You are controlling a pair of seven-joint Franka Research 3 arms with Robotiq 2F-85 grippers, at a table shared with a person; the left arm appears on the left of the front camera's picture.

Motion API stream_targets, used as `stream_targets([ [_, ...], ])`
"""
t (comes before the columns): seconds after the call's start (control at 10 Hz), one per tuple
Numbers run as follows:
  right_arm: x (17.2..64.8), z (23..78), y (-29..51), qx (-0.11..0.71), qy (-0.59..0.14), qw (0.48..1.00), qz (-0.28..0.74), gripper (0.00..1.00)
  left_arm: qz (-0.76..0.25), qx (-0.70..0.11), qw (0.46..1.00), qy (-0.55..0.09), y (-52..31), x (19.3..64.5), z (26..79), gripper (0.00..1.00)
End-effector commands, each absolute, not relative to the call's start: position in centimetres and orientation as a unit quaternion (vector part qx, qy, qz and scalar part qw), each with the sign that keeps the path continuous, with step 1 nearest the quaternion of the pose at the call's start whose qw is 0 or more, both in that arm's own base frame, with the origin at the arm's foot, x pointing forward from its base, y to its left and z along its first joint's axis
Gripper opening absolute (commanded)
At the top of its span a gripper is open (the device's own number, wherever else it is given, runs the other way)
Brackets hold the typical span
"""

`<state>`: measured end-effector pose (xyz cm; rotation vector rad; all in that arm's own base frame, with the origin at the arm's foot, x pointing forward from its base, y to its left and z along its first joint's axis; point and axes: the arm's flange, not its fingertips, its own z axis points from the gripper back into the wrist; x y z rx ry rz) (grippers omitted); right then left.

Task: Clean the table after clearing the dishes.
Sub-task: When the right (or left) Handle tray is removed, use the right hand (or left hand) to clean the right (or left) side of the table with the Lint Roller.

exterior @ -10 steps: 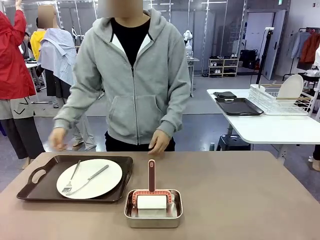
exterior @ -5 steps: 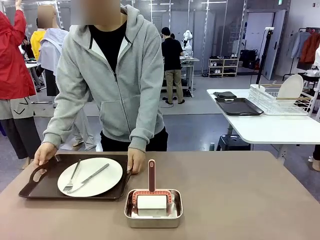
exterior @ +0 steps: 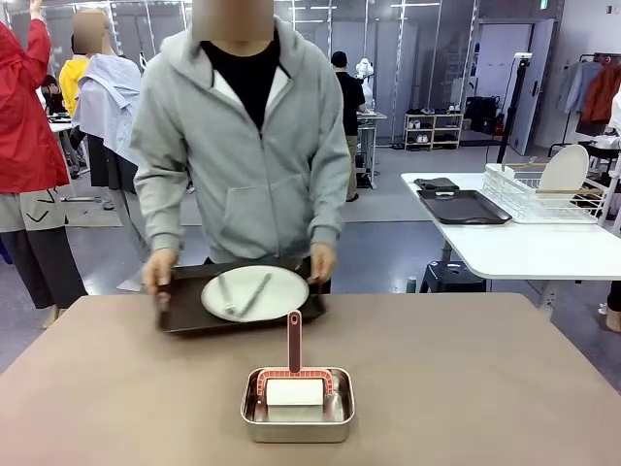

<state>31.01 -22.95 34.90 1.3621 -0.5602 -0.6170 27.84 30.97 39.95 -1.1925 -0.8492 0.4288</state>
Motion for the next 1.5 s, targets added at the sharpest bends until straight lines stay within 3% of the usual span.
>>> stream_targets([
  [0.0, 30.7, 35.2, -23.0, 0.611, -0.251, 0.700, -0.272, 1.00, 0.192, -0.545, 0.718, -0.388, 31.2, 27.6, 40.0, 1.00],
  [0.6, 30.7, 35.2, -23.0, 0.611, -0.251, 0.700, -0.272, 1.00, 0.194, -0.540, 0.723, -0.385, 31.0, 27.8, 40.0, 1.00],
  [0.8, 30.7, 35.2, -23.0, 0.611, -0.251, 0.700, -0.272, 1.00, 0.016, -0.491, 0.786, -0.375, 25.7, 33.6, 47.4, 1.00],
  [1.1, 30.7, 35.2, -23.0, 0.611, -0.251, 0.700, -0.272, 1.00, -0.261, -0.350, 0.854, -0.281, 10.8, 41.7, 55.2, 1.00],
  [1.4, 30.7, 35.2, -23.0, 0.611, -0.251, 0.700, -0.272, 1.00, -0.472, -0.245, 0.822, -0.204, -7.2, 44.0, 54.5, 1.00],
])
